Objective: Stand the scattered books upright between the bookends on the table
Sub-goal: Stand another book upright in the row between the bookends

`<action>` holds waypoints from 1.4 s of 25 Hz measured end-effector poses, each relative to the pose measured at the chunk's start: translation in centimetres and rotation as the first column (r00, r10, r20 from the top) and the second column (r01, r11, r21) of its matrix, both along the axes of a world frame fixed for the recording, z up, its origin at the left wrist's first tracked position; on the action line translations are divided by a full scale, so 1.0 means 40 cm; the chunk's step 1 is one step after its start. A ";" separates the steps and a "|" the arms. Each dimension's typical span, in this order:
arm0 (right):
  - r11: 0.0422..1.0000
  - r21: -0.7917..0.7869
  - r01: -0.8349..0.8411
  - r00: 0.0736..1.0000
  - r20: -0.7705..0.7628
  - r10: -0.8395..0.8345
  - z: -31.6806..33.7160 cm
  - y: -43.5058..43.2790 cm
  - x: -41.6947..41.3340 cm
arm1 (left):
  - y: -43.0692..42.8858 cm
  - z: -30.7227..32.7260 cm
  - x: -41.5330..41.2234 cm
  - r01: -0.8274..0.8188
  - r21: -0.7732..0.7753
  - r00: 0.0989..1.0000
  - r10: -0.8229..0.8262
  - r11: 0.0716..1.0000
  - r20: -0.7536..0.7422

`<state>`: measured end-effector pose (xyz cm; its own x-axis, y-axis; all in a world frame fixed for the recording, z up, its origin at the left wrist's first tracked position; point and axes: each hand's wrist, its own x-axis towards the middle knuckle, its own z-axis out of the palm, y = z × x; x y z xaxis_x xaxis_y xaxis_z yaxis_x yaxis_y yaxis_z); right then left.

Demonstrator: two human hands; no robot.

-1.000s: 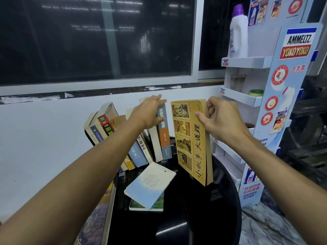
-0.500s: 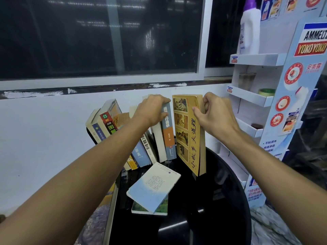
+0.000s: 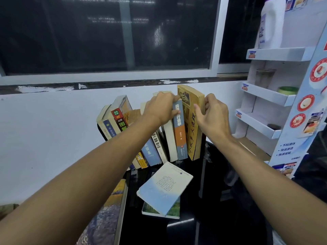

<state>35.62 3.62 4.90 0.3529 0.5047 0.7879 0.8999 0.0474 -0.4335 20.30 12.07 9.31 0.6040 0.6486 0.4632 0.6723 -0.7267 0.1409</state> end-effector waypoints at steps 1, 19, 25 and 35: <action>1.000 0.003 0.000 1.000 -0.012 0.000 -0.009 0.013 -0.001 | 0.005 -0.001 -0.001 0.007 0.005 1.000 -0.007 1.000 -0.003; 0.991 -0.004 -0.134 0.965 -0.226 0.129 -0.065 0.080 -0.009 | 0.023 -0.012 -0.002 0.040 -0.001 0.998 -0.040 0.999 0.054; 0.972 -0.076 -0.222 0.916 -0.358 0.181 -0.081 0.069 -0.007 | 0.014 -0.011 -0.005 0.033 -0.036 0.997 -0.030 0.999 0.064; 0.823 -0.207 -0.529 0.773 -0.519 0.365 -0.111 0.069 0.018 | 0.010 -0.009 -0.010 0.045 -0.040 0.996 -0.041 0.998 0.079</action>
<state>36.33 6.36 0.44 0.2828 0.8868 0.3655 0.5178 0.1795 -0.8364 19.90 12.49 8.96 0.5945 0.6424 0.4836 0.6263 -0.7471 0.2225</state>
